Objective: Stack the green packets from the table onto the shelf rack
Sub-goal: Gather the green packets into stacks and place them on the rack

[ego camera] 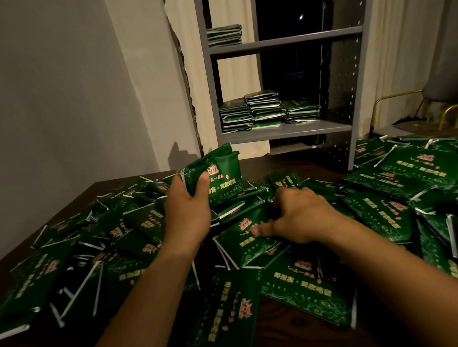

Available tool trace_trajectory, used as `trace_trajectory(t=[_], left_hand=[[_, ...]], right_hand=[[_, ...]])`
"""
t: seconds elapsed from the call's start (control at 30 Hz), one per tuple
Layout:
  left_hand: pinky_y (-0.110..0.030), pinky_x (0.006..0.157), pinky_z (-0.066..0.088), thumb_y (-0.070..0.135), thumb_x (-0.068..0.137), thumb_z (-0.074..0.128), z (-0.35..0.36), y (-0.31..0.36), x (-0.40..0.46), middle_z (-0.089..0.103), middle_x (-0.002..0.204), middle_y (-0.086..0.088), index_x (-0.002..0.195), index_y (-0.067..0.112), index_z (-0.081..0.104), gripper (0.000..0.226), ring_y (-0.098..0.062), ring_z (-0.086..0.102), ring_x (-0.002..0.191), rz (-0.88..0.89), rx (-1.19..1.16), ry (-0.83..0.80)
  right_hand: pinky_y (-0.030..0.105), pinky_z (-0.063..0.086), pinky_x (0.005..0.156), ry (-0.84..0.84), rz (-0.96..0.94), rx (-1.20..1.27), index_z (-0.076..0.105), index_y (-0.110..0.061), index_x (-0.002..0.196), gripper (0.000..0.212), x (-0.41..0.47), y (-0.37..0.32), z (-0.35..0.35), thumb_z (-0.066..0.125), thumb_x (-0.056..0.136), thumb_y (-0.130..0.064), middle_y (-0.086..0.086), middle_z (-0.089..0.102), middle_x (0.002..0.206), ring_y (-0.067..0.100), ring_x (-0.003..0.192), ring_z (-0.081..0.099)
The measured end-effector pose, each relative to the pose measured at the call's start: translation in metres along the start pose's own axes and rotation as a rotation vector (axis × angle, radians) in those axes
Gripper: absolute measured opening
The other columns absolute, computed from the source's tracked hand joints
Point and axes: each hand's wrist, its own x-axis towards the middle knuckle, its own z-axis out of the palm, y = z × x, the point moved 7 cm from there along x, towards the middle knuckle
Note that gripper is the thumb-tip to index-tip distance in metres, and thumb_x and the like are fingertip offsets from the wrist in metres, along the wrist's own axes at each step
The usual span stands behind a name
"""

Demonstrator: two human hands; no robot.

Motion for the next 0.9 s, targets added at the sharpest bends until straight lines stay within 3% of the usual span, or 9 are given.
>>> trace_trajectory(t=[0.13,0.23,0.33,0.37,0.47,0.6,0.67,0.8,0.9], left_hand=[[-0.031,0.077,0.051,0.035,0.103,0.053,-0.002,0.001,0.001,0.068,0.104,0.003,0.106,0.027,0.058,0.010,-0.012,0.066,0.096,-0.007,-0.021,0.026],[-0.024,0.069,0.047,0.034,0.103,0.053,-0.003,0.000,0.000,0.068,0.104,0.003,0.112,0.022,0.059,0.017,-0.008,0.065,0.093,-0.013,-0.036,0.041],[-0.025,0.071,0.047,0.034,0.103,0.053,-0.006,0.004,0.000,0.068,0.104,0.004,0.114,0.021,0.060,0.019,-0.006,0.064,0.093,0.000,-0.046,0.076],[-0.028,0.075,0.050,0.034,0.103,0.053,-0.007,0.003,0.000,0.069,0.104,0.003,0.113,0.020,0.061,0.018,-0.009,0.066,0.094,-0.007,-0.059,0.083],[-0.037,0.086,0.053,0.030,0.104,0.053,-0.007,0.000,0.001,0.071,0.102,-0.005,0.104,0.018,0.063,0.016,-0.021,0.068,0.097,-0.091,-0.146,0.077],[-0.046,0.093,0.055,0.018,0.101,0.045,0.006,-0.002,-0.003,0.074,0.098,-0.012,0.101,0.011,0.067,0.023,-0.026,0.070,0.094,-0.242,-0.466,-0.046],[-0.048,0.095,0.055,0.015,0.102,0.045,0.008,-0.001,-0.004,0.072,0.108,-0.014,0.106,0.010,0.063,0.019,-0.026,0.069,0.102,-0.261,-0.524,-0.076],[-0.060,0.106,0.045,0.019,0.102,0.053,0.010,-0.001,-0.005,0.064,0.134,-0.008,0.122,0.014,0.059,0.021,-0.026,0.059,0.126,-0.239,-0.507,-0.122],[-0.062,0.106,0.045,0.020,0.100,0.058,0.011,0.000,-0.007,0.063,0.134,-0.004,0.120,0.016,0.058,0.021,-0.026,0.057,0.129,-0.204,-0.429,-0.140]], right_hand=[[0.042,0.053,0.094,0.068,-0.030,0.305,0.051,-0.024,0.107,0.047,0.005,0.009,-0.013,0.083,0.077,-0.043,-0.001,0.064,0.108,0.021,0.101,0.062],[0.044,0.055,0.093,0.050,-0.035,0.468,0.053,-0.024,0.113,0.046,0.006,0.015,-0.019,0.084,0.079,-0.027,0.000,0.067,0.105,0.021,0.097,0.066],[0.032,0.058,0.081,0.000,-0.042,0.703,0.063,-0.020,0.108,0.032,0.004,0.017,-0.028,0.080,0.082,-0.013,0.000,0.072,0.099,0.018,0.092,0.069],[0.027,0.056,0.076,-0.006,-0.045,0.773,0.066,-0.018,0.104,0.025,0.002,0.018,-0.032,0.079,0.083,-0.011,0.001,0.073,0.095,0.017,0.091,0.069],[0.028,0.051,0.083,-0.013,-0.094,0.909,0.071,-0.010,0.098,0.014,0.001,0.020,-0.042,0.074,0.085,-0.007,0.004,0.077,0.096,0.017,0.095,0.071],[0.026,0.047,0.074,0.028,-0.095,0.981,0.071,-0.009,0.101,0.015,-0.001,0.020,-0.041,0.067,0.089,0.000,0.007,0.075,0.101,0.021,0.099,0.068],[0.025,0.046,0.070,0.075,-0.094,1.003,0.071,-0.011,0.097,0.015,0.000,0.020,-0.044,0.066,0.090,0.001,0.004,0.074,0.093,0.019,0.092,0.067],[0.022,0.042,0.064,0.088,-0.087,1.000,0.070,-0.014,0.096,0.016,0.001,0.023,-0.043,0.067,0.089,0.000,0.003,0.070,0.094,0.015,0.088,0.063],[0.025,0.042,0.067,0.105,-0.091,0.962,0.070,-0.014,0.095,0.016,0.001,0.023,-0.040,0.069,0.088,0.000,0.007,0.070,0.097,0.020,0.095,0.064]])
